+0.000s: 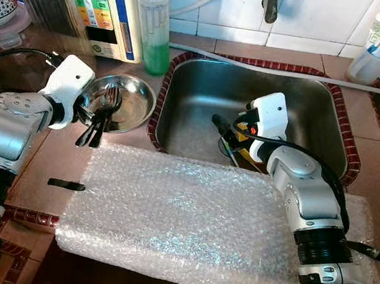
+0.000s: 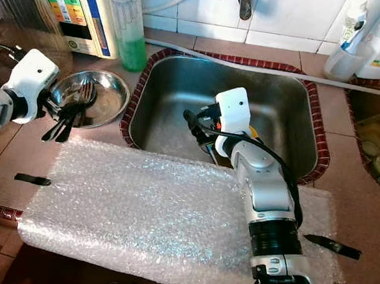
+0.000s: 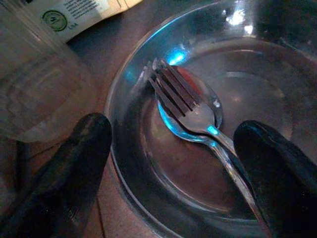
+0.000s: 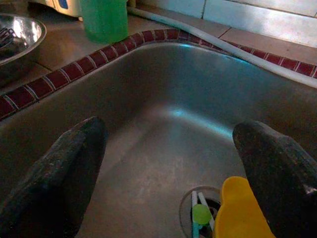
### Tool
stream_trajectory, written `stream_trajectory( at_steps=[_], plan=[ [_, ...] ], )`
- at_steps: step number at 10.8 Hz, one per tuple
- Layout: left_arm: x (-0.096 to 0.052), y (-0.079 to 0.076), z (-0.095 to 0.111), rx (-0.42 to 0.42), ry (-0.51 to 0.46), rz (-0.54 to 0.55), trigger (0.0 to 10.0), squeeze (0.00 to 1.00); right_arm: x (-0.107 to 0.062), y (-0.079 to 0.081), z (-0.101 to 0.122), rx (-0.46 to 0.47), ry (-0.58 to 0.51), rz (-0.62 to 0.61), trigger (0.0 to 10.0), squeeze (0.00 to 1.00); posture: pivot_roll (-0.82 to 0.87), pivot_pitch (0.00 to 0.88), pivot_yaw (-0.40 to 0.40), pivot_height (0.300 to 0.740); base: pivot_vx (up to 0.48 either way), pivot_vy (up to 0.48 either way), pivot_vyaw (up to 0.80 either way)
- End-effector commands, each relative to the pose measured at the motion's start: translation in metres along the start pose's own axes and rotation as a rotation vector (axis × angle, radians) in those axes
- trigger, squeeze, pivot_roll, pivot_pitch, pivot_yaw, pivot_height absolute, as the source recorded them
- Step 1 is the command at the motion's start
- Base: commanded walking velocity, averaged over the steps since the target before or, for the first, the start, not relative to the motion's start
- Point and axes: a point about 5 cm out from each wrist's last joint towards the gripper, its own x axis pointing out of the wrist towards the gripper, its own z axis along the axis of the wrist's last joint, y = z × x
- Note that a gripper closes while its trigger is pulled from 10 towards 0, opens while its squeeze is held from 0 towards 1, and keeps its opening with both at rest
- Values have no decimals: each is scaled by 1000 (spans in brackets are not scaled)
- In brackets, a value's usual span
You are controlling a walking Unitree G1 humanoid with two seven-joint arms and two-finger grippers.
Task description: Kitchen organization
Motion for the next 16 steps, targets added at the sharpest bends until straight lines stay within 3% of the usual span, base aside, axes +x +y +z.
stream_trajectory(
  at_steps=[1,4,9,16],
  plan=[
    [1,3,-8,6,48,10,10000,1000,0,-1,4,-4,-14,-7,10000,0,-156,194,89,740,0,0,0],
    [-7,18,-3,29,42,58,10000,1000,0,-1,4,-2,-13,-7,10000,0,-151,199,90,740,0,0,0],
    [-18,30,-6,64,71,84,10000,1000,1,0,4,1,-12,0,10000,0,-141,203,86,740,0,0,0],
    [-17,19,-9,122,105,2,10000,1000,2,-2,5,-2,-15,-9,10000,0,-142,203,86,740,0,0,0]
  ],
)
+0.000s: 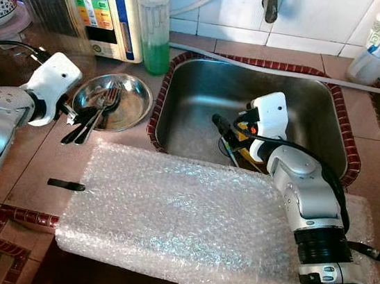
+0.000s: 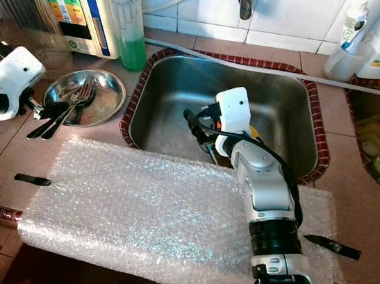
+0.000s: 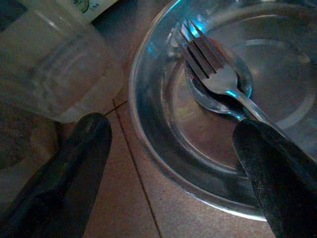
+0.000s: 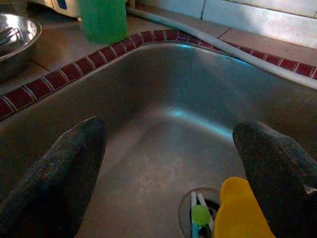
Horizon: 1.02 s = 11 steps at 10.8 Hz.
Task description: Kitchen organization
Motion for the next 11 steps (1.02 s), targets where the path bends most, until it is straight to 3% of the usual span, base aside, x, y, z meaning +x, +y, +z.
stream_trajectory(
  at_steps=[1,4,6,11],
  plan=[
    [-2,-2,-4,23,31,-22,10000,1000,1,-2,4,0,-14,-8,10000,0,-142,203,86,740,0,0,0],
    [1,-13,4,21,4,-73,10000,1000,1,-2,4,-1,-15,-8,10000,0,-143,198,88,740,0,0,0],
    [3,-20,4,24,8,-98,10000,0,2,-2,5,-3,-15,-9,10000,0,-145,196,86,740,0,0,0],
    [4,-19,3,22,10,-96,10000,0,2,-2,5,-3,-16,-10,10000,0,-145,196,86,740,0,0,0]
  ],
)
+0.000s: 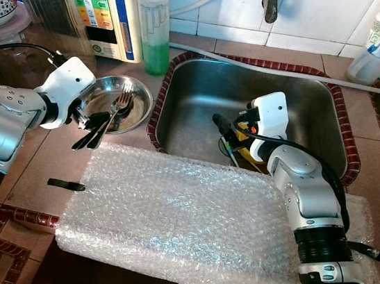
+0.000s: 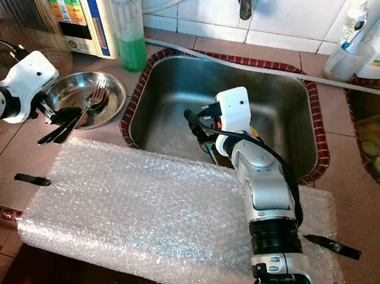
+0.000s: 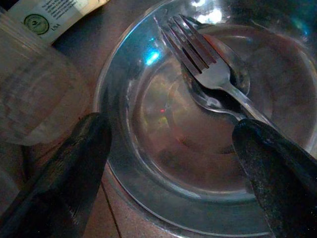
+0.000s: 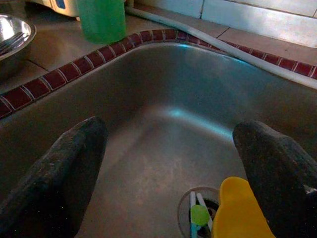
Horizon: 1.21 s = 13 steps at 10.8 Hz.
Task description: Kitchen organization
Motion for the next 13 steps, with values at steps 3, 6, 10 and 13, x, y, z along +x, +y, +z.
stream_trajectory(
  at_steps=[3,6,10,13],
  plan=[
    [1,-4,-6,1,28,-21,10000,0,1,-2,5,-3,-17,-7,10000,0,-145,196,86,740,0,0,0],
    [1,-4,-6,1,28,-21,10000,0,1,-2,5,-3,-17,-7,10000,0,-145,196,86,740,0,0,0],
    [-6,22,4,-20,-54,162,10000,0,2,0,5,1,-17,-4,10000,0,-140,200,86,740,0,0,0],
    [-11,21,12,-47,-108,108,10000,0,3,0,5,2,-17,-3,10000,0,-135,202,82,740,0,0,0]
  ],
)
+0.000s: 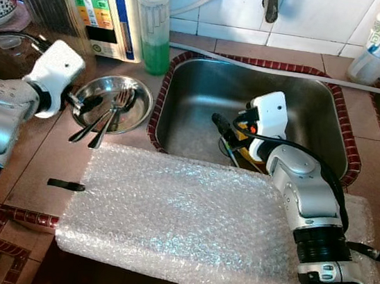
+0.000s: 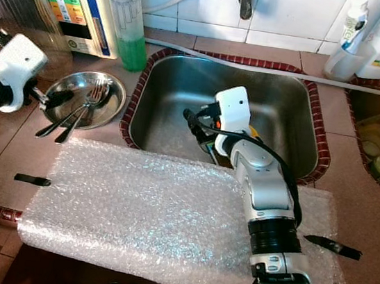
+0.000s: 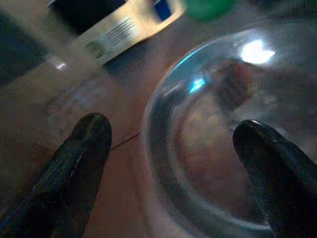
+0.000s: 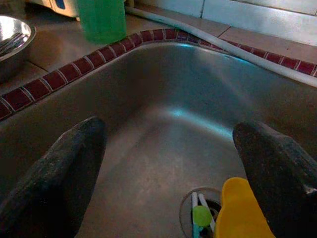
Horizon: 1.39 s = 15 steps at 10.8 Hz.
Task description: Kitchen organization
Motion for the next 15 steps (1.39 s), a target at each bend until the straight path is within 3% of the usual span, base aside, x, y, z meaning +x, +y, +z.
stream_trajectory(
  at_steps=[1,6,12,13,15],
  plan=[
    [-10,3,3,18,4,-39,10000,0,2,-1,5,-7,-16,-1,10000,0,-132,203,82,740,0,0,0],
    [-21,9,-3,16,47,-113,10000,0,3,1,5,-1,-16,1,10000,0,-131,203,85,740,0,0,0],
    [-13,-15,-32,1,138,-192,10000,0,2,1,4,-1,-16,6,10000,0,-135,204,84,740,0,0,0],
    [-11,-18,-32,3,139,-200,4902,0,2,1,4,-2,-15,7,10000,0,-136,203,82,740,0,0,0],
    [-10,-19,-29,13,134,-205,4392,0,2,0,5,-4,-16,3,10000,0,-140,202,83,740,0,0,0]
  ],
)
